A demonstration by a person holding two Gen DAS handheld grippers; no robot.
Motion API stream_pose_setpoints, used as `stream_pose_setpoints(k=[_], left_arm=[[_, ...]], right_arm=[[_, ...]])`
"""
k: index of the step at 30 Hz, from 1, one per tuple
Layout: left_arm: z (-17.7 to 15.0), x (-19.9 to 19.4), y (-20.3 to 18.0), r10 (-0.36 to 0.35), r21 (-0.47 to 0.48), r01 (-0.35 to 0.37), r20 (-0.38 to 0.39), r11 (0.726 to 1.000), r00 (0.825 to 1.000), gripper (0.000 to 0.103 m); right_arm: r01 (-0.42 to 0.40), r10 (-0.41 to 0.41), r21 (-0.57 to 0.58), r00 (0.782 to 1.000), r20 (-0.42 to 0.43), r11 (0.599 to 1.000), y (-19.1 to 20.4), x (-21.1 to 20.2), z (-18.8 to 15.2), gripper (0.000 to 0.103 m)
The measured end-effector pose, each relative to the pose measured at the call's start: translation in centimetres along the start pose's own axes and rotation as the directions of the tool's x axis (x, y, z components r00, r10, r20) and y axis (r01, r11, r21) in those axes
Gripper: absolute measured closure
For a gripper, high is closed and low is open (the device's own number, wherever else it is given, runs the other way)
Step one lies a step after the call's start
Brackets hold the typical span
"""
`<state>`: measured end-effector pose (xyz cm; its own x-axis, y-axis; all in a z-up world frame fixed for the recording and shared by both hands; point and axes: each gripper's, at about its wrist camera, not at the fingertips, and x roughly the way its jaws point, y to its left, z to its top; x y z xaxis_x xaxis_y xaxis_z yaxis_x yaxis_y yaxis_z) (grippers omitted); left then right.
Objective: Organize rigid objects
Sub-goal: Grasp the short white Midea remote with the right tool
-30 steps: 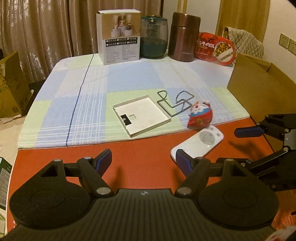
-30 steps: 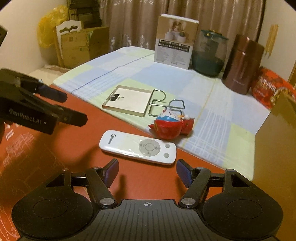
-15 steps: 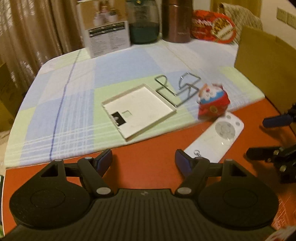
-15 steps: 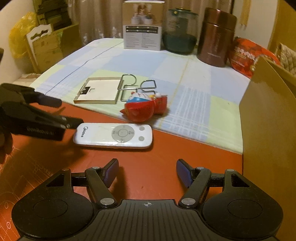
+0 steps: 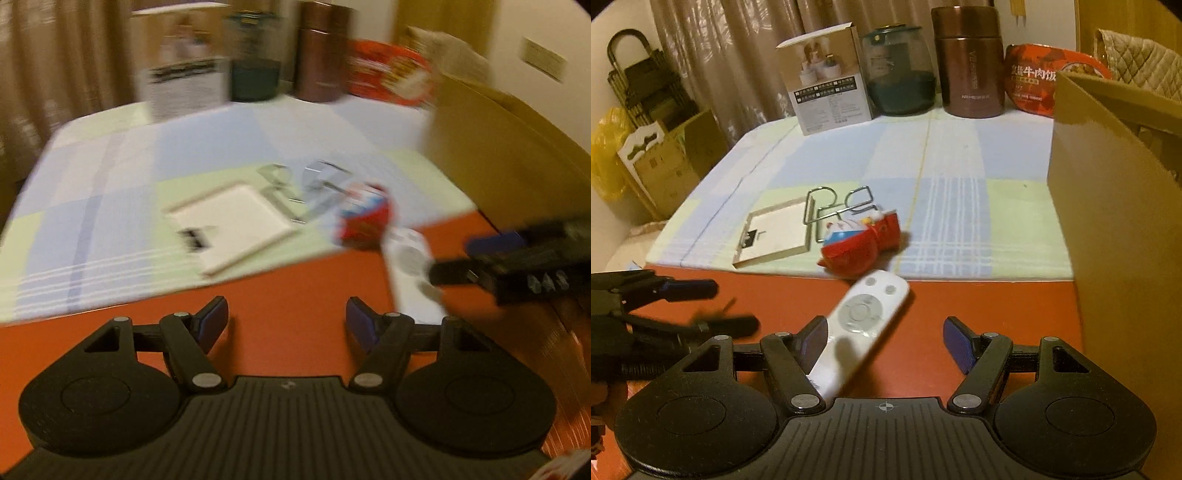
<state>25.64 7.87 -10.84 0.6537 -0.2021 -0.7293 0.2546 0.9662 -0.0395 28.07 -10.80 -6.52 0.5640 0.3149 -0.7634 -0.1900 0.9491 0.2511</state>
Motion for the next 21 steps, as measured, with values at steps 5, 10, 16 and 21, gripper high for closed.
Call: stream_pose_setpoints(k=[5,10,16,21], left_arm=[[0.4,-0.5,2.6,0.082,-0.139,-0.078,0.027,0.987,0.996,0.037],[0.7,-0.5,2.6,0.079,-0.128,-0.074,0.037,0.989,0.996,0.037],[0.9,-0.3,1.8,0.046,-0.097,-0.041,0.051,0.994,0.998,0.036],[0.9,-0.3,1.1,0.019,-0.087,-0.014,0.055,0.996,0.998,0.037]], right_arm=[[0.025,-0.024,0.002,1.0,-0.016,1.0,2.3,1.7,-0.6,0.037],[0.093,-0.092,-0.07,0.996,0.01,0.993,4.3,2.9,-1.8,0.037],[0.161,-0.159,-0.111,0.987,0.026,0.981,3.7,2.7,-2.2,0.061],[0.188,-0.186,-0.095,0.982,0.035,0.978,2.4,2.4,-2.0,0.065]])
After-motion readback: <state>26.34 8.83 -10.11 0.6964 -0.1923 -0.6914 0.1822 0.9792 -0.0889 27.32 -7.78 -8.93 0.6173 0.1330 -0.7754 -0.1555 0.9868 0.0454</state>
